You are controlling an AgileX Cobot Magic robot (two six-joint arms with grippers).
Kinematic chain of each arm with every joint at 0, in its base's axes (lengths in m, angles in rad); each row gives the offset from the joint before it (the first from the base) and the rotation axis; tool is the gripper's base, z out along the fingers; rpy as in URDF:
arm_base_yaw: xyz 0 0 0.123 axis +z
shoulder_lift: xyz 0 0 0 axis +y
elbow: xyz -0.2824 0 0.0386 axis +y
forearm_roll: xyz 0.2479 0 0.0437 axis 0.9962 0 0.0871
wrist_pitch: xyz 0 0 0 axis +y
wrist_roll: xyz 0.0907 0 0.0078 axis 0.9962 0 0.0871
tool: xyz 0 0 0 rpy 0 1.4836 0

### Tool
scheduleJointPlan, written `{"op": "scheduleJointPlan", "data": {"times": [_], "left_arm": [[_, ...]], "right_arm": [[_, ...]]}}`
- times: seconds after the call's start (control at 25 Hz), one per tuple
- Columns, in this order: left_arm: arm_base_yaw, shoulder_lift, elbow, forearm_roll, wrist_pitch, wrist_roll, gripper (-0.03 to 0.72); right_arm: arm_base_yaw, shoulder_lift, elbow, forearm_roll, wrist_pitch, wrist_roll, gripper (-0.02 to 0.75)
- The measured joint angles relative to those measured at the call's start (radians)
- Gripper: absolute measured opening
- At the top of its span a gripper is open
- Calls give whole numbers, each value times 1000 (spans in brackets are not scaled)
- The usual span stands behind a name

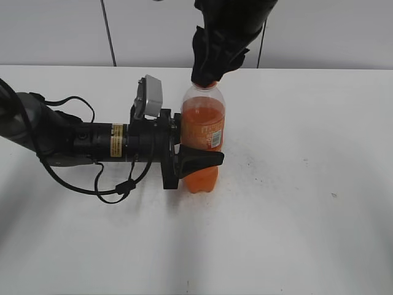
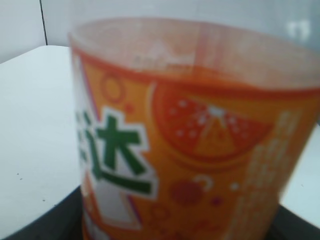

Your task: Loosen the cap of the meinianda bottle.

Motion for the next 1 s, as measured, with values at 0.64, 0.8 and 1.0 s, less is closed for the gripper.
{"op": "scheduleJointPlan", "data": {"times": [0.64,0.8,1.0], "left_arm": [[0,0,0,-2,0,-3,415],[0,0,0,-2,0,-3,415],[0,0,0,-3,0,-3,415]], "right_arm": [[-7,-86,5,-45,12,194,269],[-76,-90,8,-73,53,373,269],[-264,-90,71,-73,-2,534,269]]}}
